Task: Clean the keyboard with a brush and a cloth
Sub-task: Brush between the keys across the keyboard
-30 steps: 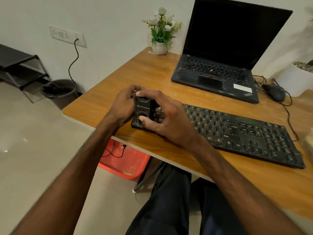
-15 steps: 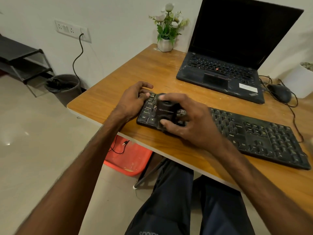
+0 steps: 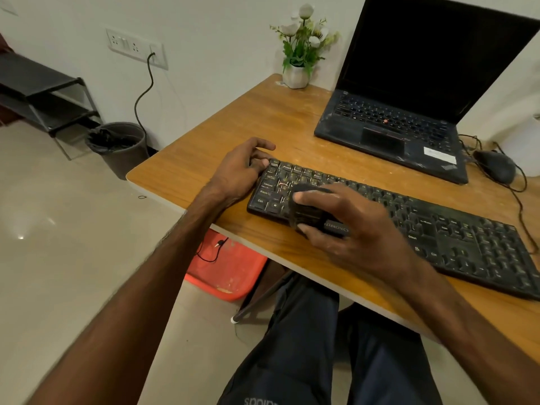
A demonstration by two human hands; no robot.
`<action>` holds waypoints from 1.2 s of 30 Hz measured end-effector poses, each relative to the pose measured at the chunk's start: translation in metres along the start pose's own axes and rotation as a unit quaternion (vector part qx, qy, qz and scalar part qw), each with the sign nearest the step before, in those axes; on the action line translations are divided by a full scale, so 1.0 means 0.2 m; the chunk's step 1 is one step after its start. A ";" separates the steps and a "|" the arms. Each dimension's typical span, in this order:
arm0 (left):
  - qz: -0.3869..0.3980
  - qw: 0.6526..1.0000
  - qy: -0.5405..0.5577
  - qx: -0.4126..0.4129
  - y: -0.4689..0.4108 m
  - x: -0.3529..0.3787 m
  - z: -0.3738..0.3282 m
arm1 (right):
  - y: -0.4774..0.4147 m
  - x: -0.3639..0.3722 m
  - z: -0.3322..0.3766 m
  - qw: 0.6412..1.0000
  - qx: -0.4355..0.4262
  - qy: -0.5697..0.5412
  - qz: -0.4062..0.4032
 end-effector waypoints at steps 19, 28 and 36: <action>0.021 1.000 0.018 0.004 0.05 -0.01 -0.04 | -0.17 0.02 -0.06 0.990 0.082 -0.094 -0.065; 0.015 1.000 0.003 0.003 0.06 -0.02 -0.05 | -0.18 0.03 -0.06 0.988 0.080 -0.106 -0.074; 0.010 1.000 0.016 -0.023 0.04 -0.01 -0.04 | 0.05 -0.12 -0.07 0.977 0.159 -0.091 -0.111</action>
Point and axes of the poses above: each hand's wrist, its own y-axis away from the middle knuckle, its own x-axis out of the palm, z = x × y, the point moved 3 cm from there along -y, towards the middle knuckle, and after that the axes turned 10 degrees about -y, right-handed, at the moved point
